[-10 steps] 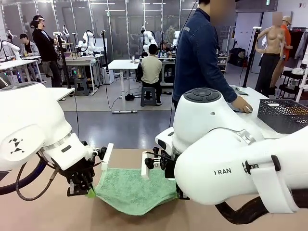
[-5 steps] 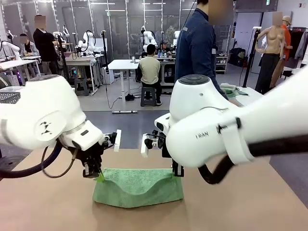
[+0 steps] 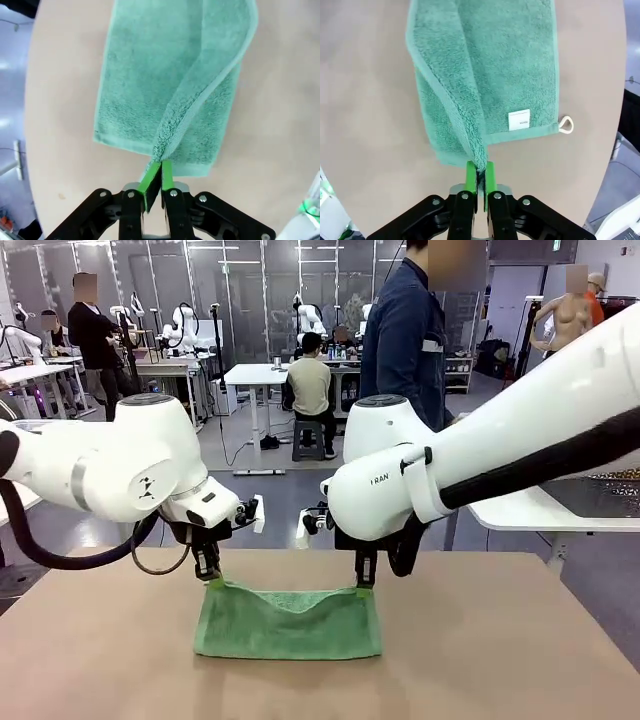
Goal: Fold the towels and place them in the basket.
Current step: When a person lays out a Towel with hook on the table, fold it in half twice.
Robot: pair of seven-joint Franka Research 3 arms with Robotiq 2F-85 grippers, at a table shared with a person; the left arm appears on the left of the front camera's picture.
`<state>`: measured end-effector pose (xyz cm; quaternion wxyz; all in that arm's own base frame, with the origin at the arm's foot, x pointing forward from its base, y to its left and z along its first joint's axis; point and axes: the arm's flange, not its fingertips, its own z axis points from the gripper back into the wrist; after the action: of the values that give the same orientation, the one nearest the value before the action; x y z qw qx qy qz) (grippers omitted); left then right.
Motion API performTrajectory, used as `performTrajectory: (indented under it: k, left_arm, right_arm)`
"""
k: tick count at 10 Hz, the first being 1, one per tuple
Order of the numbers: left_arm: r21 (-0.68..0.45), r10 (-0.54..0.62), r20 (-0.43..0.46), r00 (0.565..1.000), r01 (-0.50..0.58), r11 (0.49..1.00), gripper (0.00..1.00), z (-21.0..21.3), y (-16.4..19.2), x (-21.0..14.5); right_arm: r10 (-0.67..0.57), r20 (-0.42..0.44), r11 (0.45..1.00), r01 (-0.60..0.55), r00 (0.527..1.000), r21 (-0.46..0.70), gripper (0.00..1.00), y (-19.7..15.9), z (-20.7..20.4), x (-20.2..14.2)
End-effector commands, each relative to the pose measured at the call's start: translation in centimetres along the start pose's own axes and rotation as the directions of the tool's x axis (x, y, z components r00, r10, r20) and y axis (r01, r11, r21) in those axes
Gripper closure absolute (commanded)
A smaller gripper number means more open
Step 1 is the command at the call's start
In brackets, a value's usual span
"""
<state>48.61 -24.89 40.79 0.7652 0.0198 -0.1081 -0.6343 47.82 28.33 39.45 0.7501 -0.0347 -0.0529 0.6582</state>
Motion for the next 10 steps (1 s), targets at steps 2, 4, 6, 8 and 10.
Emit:
performTrajectory:
  k: [2,4,6,8,10]
  left_arm:
    - [-0.020,0.028,-0.053,0.998,-0.029,0.999,1.00,-2.4,2.2,0.4]
    - [-0.035,0.038,-0.055,0.998,-0.040,0.999,1.00,-3.7,2.9,0.1]
    - [-0.035,0.043,-0.054,0.998,-0.045,0.998,1.00,-4.5,2.9,-0.1]
    - [-0.050,0.030,-0.033,0.999,-0.031,0.998,1.00,-4.6,2.6,-0.5]
    - [-0.050,0.030,-0.033,0.999,-0.031,0.998,1.00,-4.6,2.6,-0.5]
  right_arm:
    - [-0.025,0.009,0.998,0.024,1.000,0.051,1.00,-2.4,-2.1,-0.3]
    - [-0.034,0.002,0.998,0.034,0.999,0.046,1.00,-3.4,-3.0,-0.4]
    - [-0.021,0.067,0.998,0.017,0.998,0.064,1.00,-3.5,-3.6,-0.4]
    - [-0.043,0.010,0.998,0.042,0.999,0.048,1.00,-3.3,-3.4,-0.4]
    - [-0.043,0.010,0.998,0.042,0.999,0.048,1.00,-3.3,-3.4,-0.4]
